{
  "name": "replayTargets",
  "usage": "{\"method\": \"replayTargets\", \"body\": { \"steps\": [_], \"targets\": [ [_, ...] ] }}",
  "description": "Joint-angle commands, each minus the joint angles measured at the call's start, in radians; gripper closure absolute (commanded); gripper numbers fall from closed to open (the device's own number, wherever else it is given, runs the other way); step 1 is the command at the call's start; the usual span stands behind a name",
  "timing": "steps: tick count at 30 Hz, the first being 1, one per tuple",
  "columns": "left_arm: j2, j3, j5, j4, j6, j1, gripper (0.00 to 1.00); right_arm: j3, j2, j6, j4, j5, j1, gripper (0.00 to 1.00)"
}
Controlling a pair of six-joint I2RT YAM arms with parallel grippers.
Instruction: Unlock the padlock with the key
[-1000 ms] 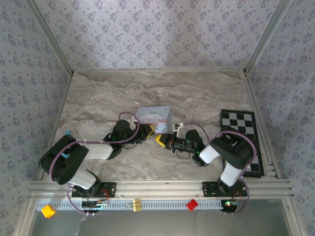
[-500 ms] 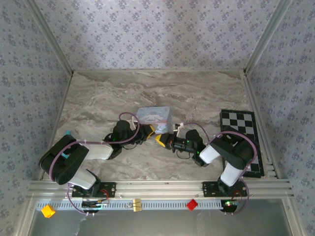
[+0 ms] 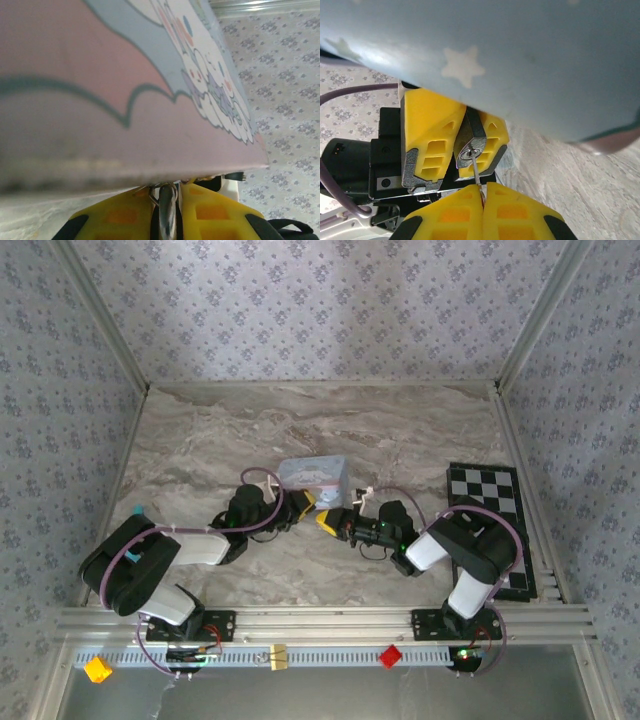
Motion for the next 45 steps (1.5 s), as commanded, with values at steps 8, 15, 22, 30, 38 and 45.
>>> {"method": "replayTargets", "body": {
  "steps": [8,15,22,30,38,45],
  "targets": [
    [-0.056,0.033,0.098,0.094,0.002,-0.048,1.00,0.056,-0.036,0.026,0.024,-0.023,-0.060,1.00],
    [-0.027,0.048,0.104,0.119,-0.005,-0.070,1.00,0.091,-0.029,0.038,0.023,-0.044,-0.067,1.00],
    [0.002,0.068,0.106,0.123,-0.001,-0.089,1.00,0.116,-0.031,0.036,0.023,-0.055,-0.058,1.00],
    [0.023,0.068,0.107,0.135,-0.004,-0.094,1.00,0.068,-0.038,0.022,0.023,-0.050,-0.095,1.00],
    [0.012,0.068,0.112,0.124,0.004,-0.099,1.00,0.032,-0.044,0.024,0.023,-0.058,-0.163,1.00],
    [0.022,0.080,0.104,0.137,0.004,-0.106,1.00,0.070,-0.034,0.029,0.023,-0.029,-0.088,1.00]
  ]
}}
